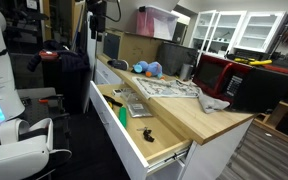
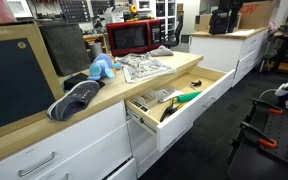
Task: Push closed the top right drawer of the chest of drawers
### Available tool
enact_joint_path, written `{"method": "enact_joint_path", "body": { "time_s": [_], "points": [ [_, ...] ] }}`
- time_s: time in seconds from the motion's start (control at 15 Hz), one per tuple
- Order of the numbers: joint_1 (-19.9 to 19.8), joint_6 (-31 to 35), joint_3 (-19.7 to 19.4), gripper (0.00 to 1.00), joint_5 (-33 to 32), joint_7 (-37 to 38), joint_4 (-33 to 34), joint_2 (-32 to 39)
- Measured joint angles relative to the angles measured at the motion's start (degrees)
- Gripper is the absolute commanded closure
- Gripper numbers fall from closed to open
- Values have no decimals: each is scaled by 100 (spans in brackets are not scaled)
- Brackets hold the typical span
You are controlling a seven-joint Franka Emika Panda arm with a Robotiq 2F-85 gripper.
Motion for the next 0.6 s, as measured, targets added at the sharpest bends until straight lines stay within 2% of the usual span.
{"method": "enact_joint_path", "body": {
  "time_s": [0.27, 0.6],
  "points": [
    [-19, 124, 1, 0, -18, 105, -15, 80],
    [-200, 961, 8, 0, -68, 649, -307, 620]
  ]
}}
